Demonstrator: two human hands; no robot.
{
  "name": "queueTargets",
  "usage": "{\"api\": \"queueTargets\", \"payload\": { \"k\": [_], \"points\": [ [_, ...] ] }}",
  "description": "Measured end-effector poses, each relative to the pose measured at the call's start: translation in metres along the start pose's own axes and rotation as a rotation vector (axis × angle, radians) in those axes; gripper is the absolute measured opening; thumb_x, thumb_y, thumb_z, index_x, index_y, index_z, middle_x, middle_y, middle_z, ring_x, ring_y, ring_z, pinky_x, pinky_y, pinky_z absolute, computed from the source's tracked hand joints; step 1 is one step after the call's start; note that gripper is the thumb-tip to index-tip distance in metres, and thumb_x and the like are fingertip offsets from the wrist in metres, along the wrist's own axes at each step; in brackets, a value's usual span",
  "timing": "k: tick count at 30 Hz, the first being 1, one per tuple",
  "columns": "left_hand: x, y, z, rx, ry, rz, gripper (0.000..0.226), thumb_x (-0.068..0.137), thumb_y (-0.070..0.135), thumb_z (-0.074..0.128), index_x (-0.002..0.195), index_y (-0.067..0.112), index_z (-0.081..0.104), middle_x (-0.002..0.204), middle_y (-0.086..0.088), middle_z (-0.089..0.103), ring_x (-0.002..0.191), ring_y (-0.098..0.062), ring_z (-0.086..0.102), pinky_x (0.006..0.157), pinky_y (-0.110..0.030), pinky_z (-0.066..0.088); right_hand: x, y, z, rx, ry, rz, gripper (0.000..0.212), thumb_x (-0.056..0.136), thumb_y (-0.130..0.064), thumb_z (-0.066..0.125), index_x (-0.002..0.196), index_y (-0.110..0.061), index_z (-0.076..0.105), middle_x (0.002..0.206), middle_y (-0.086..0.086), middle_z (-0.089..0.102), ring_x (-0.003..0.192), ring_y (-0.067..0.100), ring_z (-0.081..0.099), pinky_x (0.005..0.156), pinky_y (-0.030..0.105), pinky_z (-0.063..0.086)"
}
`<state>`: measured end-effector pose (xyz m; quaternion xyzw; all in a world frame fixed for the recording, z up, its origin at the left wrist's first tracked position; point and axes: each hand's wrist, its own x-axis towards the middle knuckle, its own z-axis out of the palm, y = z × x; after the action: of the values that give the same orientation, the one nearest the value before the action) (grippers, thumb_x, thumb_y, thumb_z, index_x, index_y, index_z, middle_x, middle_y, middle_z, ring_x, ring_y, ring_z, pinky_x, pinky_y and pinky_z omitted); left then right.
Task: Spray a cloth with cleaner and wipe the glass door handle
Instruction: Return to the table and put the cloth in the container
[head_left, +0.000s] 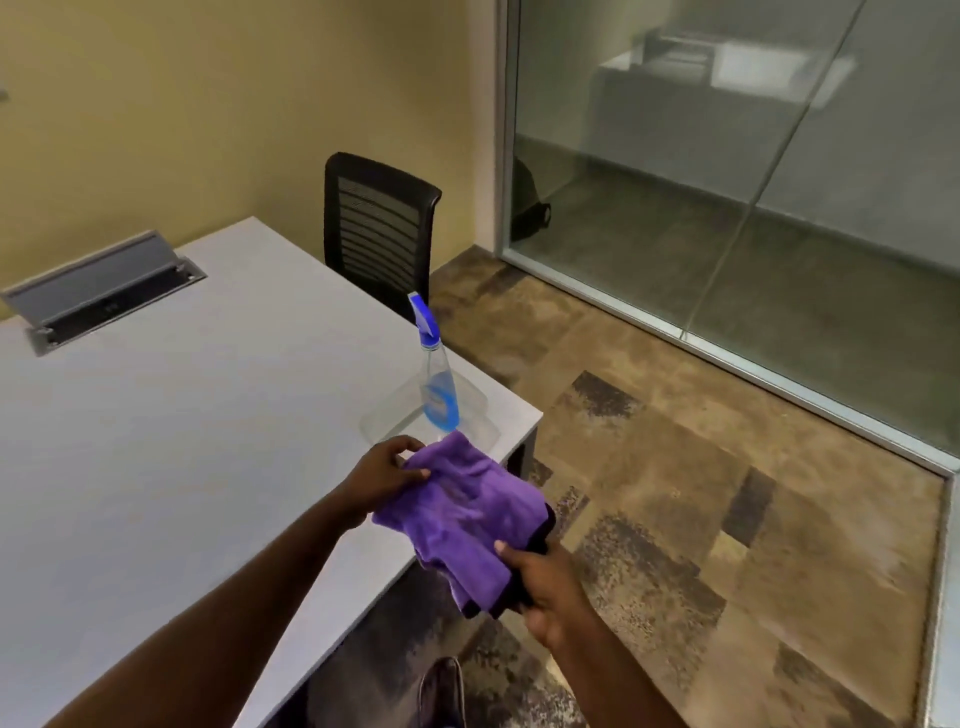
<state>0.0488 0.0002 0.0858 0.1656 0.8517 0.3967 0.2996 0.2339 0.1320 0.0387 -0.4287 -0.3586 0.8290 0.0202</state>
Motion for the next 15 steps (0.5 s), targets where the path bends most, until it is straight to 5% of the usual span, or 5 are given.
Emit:
{"api": "queueTargets", "payload": {
  "k": [6,12,15],
  "points": [
    [0.06,-0.021,-0.05,0.047,0.06,-0.005,0.017,0.085,0.017,0.068,0.1,0.022,0.06,0.077,-0.004,0.06,0.069,-0.018,0.056,0.06,-0.028,0.047,0.051,-0.01,0.071,-0.024,0.071,0.012,0.051,0.078,0.007,0.071,0.125,-0.008,0.058,0.117,0.018,0.066,0.105,0.037,0.064,0.088,0.055,0.054],
    [0.109,-0.027,-0.069,0.116,0.087,0.013,0.022,0.086,0.018,0.066,0.107,0.02,0.06,0.091,-0.005,0.062,0.084,-0.025,0.061,0.078,-0.038,0.051,0.091,-0.023,0.107,-0.066,0.145,0.015,0.052,0.08,0.0,0.073,0.127,-0.01,0.055,0.114,0.017,0.066,0.101,0.034,0.065,0.07,0.04,0.061],
    [0.13,-0.03,-0.075,0.127,0.106,-0.001,0.024,0.085,0.02,0.067,0.108,0.017,0.061,0.097,-0.006,0.063,0.088,-0.025,0.06,0.081,-0.036,0.051,0.111,-0.027,0.118,-0.096,0.168,0.002,0.049,0.081,0.0,0.072,0.126,-0.009,0.055,0.112,0.016,0.066,0.101,0.034,0.065,0.079,0.046,0.06]
  ]
}}
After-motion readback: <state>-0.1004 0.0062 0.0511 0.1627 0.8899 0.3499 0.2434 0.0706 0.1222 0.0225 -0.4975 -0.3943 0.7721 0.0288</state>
